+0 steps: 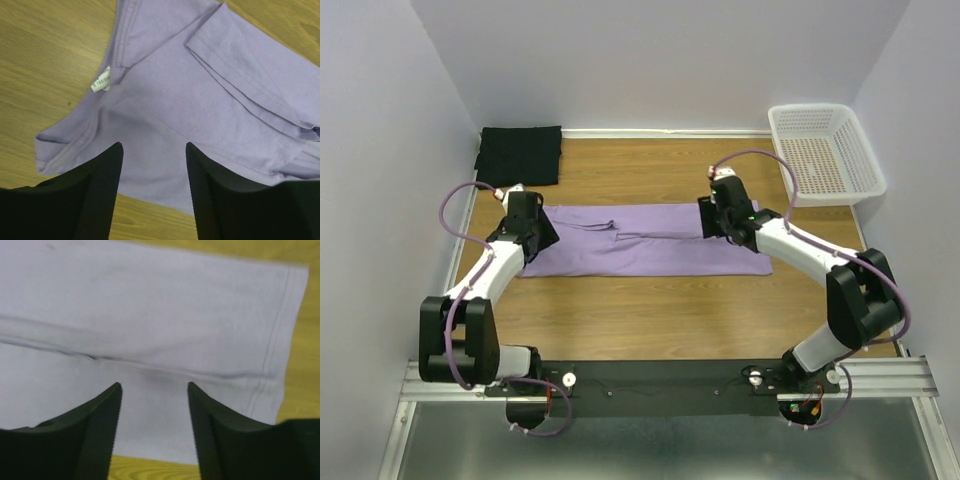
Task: Fold and stack the t-shirts
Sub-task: Fold the tshirt
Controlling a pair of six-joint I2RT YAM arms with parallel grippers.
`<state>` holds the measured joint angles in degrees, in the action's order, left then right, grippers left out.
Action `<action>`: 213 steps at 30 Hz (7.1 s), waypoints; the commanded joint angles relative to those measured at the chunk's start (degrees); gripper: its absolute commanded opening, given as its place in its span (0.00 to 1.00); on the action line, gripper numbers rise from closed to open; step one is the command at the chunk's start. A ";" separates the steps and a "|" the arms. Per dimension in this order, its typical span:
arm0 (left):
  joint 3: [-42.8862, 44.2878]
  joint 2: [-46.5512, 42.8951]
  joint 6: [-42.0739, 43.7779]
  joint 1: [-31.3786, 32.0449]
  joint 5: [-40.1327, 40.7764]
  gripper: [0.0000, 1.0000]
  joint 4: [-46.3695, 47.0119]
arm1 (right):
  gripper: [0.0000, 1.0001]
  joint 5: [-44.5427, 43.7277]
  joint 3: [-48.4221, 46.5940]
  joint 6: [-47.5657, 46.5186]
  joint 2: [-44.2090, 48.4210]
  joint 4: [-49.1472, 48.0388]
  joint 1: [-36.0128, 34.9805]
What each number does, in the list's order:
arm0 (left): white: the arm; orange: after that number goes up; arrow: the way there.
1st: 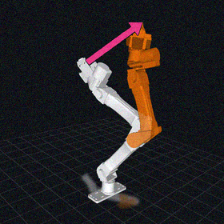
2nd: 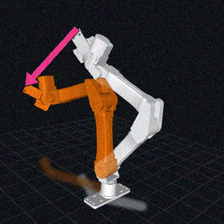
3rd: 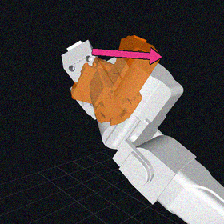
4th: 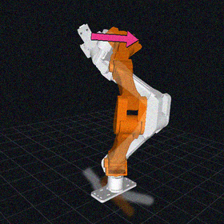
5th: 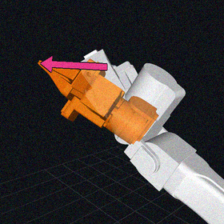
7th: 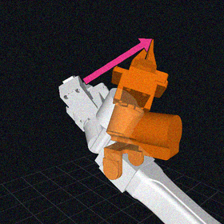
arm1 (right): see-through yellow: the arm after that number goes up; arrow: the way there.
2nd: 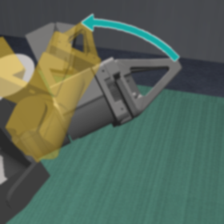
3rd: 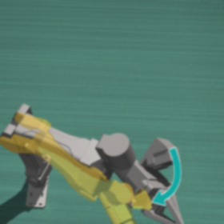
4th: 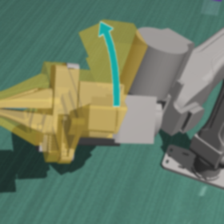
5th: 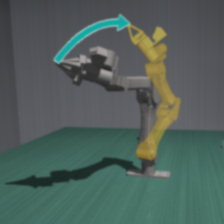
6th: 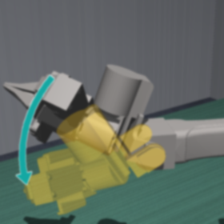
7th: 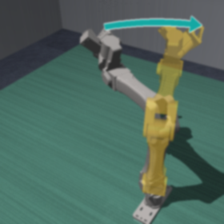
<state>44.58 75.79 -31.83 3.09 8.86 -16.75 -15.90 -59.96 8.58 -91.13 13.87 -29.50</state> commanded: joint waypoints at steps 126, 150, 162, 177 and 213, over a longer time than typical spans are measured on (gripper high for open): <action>11.15 8.76 4.94 0.60 -2.80 0.55 2.25 | 0.18 38.49 -40.85 6.80 -41.94 -7.80 -12.60; 11.06 10.08 4.85 0.86 -3.33 0.55 2.08 | 0.15 36.91 -24.52 9.70 -40.27 -19.92 -13.04; 12.02 6.58 1.26 2.17 -3.42 0.56 -0.20 | 0.25 33.75 -18.52 5.67 -30.71 -26.88 -13.13; 8.42 5.33 -6.30 13.59 -1.48 0.57 -4.25 | 0.40 17.93 -5.97 0.21 -9.16 -4.83 -10.33; 58.41 54.81 1.86 17.30 -4.46 0.58 -12.34 | 0.54 42.35 1.97 16.30 -7.12 22.08 -26.57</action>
<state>97.71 126.06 -33.65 19.33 4.47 -28.12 20.93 -52.40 24.40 -94.24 30.85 -52.99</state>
